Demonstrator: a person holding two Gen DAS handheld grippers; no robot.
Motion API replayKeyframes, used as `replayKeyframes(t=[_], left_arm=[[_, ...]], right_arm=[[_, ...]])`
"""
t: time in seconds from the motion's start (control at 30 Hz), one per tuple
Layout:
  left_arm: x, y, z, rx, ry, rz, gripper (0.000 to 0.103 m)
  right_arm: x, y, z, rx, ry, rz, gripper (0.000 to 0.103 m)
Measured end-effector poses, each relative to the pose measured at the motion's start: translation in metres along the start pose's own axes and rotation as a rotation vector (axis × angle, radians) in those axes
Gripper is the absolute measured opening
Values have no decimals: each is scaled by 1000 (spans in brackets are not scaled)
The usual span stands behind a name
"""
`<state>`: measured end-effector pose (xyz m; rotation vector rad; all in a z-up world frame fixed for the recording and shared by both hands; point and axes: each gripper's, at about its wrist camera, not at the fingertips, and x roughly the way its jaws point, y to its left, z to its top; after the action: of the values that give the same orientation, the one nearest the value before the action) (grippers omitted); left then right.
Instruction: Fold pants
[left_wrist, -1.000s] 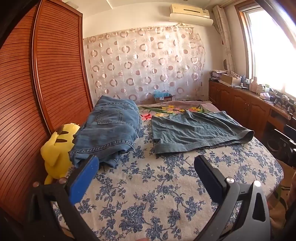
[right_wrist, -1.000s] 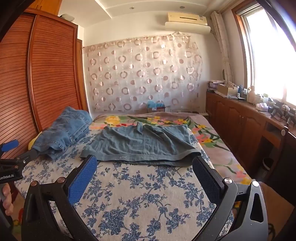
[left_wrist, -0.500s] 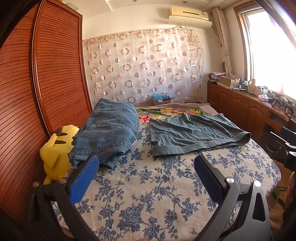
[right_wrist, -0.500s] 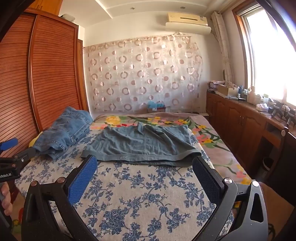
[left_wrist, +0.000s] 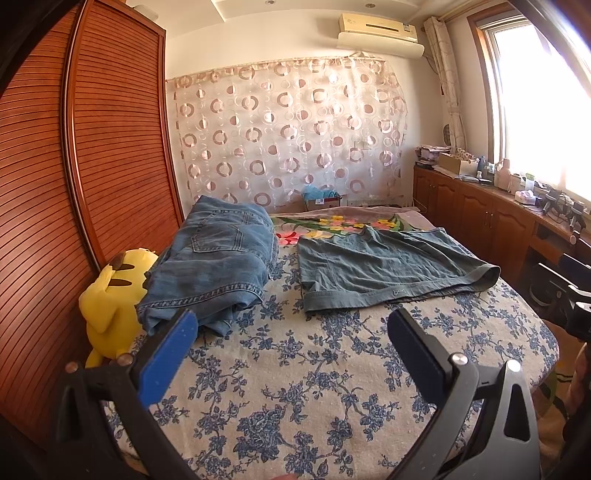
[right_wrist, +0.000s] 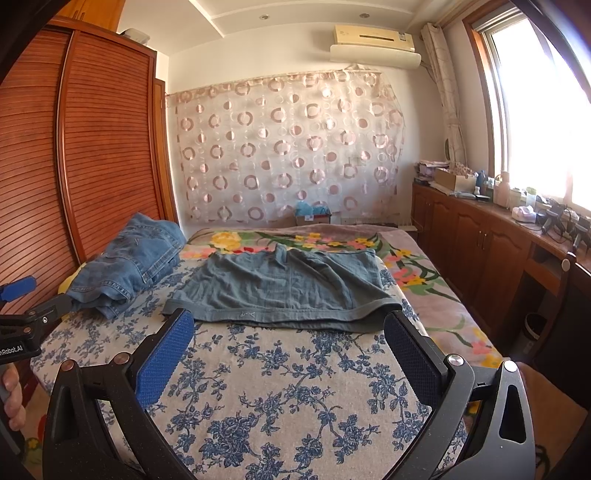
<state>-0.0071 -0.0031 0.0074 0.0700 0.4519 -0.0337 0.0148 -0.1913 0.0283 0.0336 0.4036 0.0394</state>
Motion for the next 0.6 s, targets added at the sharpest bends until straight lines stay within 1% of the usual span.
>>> replayKeyframes(t=[0.6], left_arm=[[-6,-5,4,-5,-9,-6,103]], right_arm=[[0,0,1,1,-4,0,103]])
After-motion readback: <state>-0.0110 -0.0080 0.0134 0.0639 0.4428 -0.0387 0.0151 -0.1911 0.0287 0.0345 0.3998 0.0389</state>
